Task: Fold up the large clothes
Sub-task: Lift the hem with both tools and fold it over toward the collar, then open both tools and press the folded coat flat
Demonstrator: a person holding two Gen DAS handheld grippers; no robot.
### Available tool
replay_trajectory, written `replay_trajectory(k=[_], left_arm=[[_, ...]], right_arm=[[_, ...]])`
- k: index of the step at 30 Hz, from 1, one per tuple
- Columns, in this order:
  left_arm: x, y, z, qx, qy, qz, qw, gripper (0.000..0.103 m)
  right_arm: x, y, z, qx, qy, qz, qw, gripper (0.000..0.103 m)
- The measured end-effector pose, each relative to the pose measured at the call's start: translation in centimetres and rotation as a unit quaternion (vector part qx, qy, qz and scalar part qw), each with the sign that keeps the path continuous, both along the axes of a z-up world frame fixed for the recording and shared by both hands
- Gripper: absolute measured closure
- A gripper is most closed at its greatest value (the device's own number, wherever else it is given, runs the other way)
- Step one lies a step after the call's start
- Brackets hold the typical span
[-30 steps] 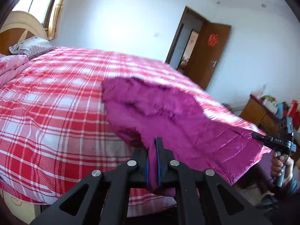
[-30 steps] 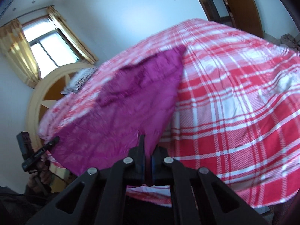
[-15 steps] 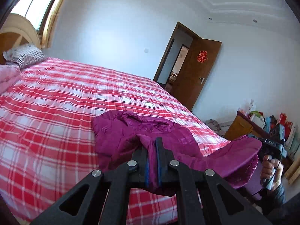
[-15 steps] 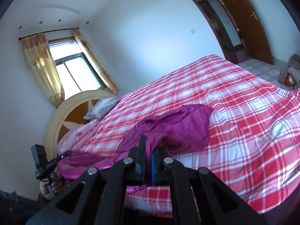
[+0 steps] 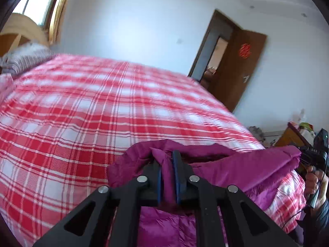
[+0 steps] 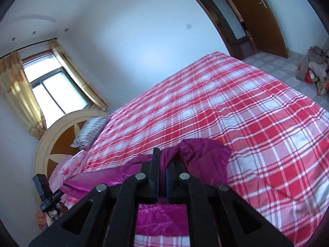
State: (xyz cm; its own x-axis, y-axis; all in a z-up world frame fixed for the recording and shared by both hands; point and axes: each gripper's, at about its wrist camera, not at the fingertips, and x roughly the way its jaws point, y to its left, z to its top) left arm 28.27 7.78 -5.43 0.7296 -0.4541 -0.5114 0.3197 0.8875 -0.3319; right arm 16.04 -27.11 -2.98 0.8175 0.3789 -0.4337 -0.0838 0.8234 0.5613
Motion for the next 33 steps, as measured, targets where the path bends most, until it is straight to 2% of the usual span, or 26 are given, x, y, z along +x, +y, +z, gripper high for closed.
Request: replay_trajectory(k=[3, 5, 6, 7, 9, 11, 14, 17, 20, 21, 22, 23, 24, 26, 29, 31, 33], left_arm=[[2.6, 0.4, -0.8, -0.022, 0.027, 0.022, 0.9992, 0.081], [3.5, 0.3, -0.9, -0.016, 0.026, 0.038, 0.9988, 0.077], [3.6, 0.2, -0.8, -0.007, 0.020, 0.049, 0.9986, 0.063], [3.5, 0.2, -0.6, 0.006, 0.008, 0.070, 0.9975, 0.038], [3.1, 0.6, -0.3, 0.021, -0.022, 0.117, 0.9926, 0.011], [2.4, 0.7, -0.3, 0.013, -0.049, 0.136, 0.9894, 0.011], [2.3, -1.6, -1.1, 0.027, -0.051, 0.116, 0.9916, 0.011], [3.4, -6.7, -3.0, 0.092, -0.056, 0.061, 0.9923, 0.011], [4.3, -10.9, -5.4, 0.182, -0.053, 0.049, 0.9806, 0.011], [4.6, -11.7, -6.3, 0.209, -0.047, 0.061, 0.9748, 0.011], [5.2, -12.0, -7.2, 0.228, -0.039, 0.072, 0.9702, 0.011], [5.7, -12.0, -7.9, 0.237, -0.025, 0.081, 0.9678, 0.011], [6.3, -11.6, -8.8, 0.235, -0.003, 0.092, 0.9677, 0.011], [6.6, -11.0, -9.6, 0.215, 0.013, 0.095, 0.9719, 0.011], [7.2, -11.0, -10.0, 0.219, 0.017, 0.106, 0.9697, 0.011], [7.1, -11.2, -9.7, 0.228, 0.024, 0.116, 0.9665, 0.011], [6.6, -11.2, -8.1, 0.206, 0.022, 0.119, 0.9711, 0.011]], right_arm=[[3.8, -0.1, -1.8, -0.008, 0.032, -0.010, 0.999, 0.097], [5.9, -0.2, -2.9, -0.013, 0.051, -0.016, 0.998, 0.097], [6.7, -0.3, -3.3, -0.014, 0.057, -0.018, 0.998, 0.097], [7.6, -0.4, -3.9, -0.016, 0.065, -0.020, 0.998, 0.097], [9.3, -0.7, -5.0, -0.016, 0.081, -0.027, 0.996, 0.097], [11.0, -0.7, -6.3, -0.026, 0.099, -0.028, 0.994, 0.097], [13.1, -0.1, -8.0, -0.044, 0.122, -0.027, 0.991, 0.097], [15.0, 0.3, -9.6, -0.047, 0.141, -0.025, 0.989, 0.097], [16.4, 0.4, -10.9, -0.046, 0.158, -0.031, 0.986, 0.091], [16.5, 0.4, -11.0, -0.048, 0.162, -0.043, 0.985, 0.078], [16.4, 0.5, -10.9, -0.049, 0.160, -0.050, 0.985, 0.054], [15.8, 0.7, -10.4, -0.058, 0.149, -0.062, 0.985, 0.041], [15.3, 1.3, -9.7, -0.077, 0.132, -0.071, 0.986, 0.028], [13.4, 3.5, -7.7, -0.133, 0.084, -0.067, 0.985, 0.028], [12.2, 6.9, -6.8, -0.167, 0.051, -0.031, 0.984, 0.028], [12.5, 9.4, -7.5, -0.184, 0.054, 0.008, 0.981, 0.028], [13.2, 11.8, -8.8, -0.206, 0.061, 0.041, 0.976, 0.031]])
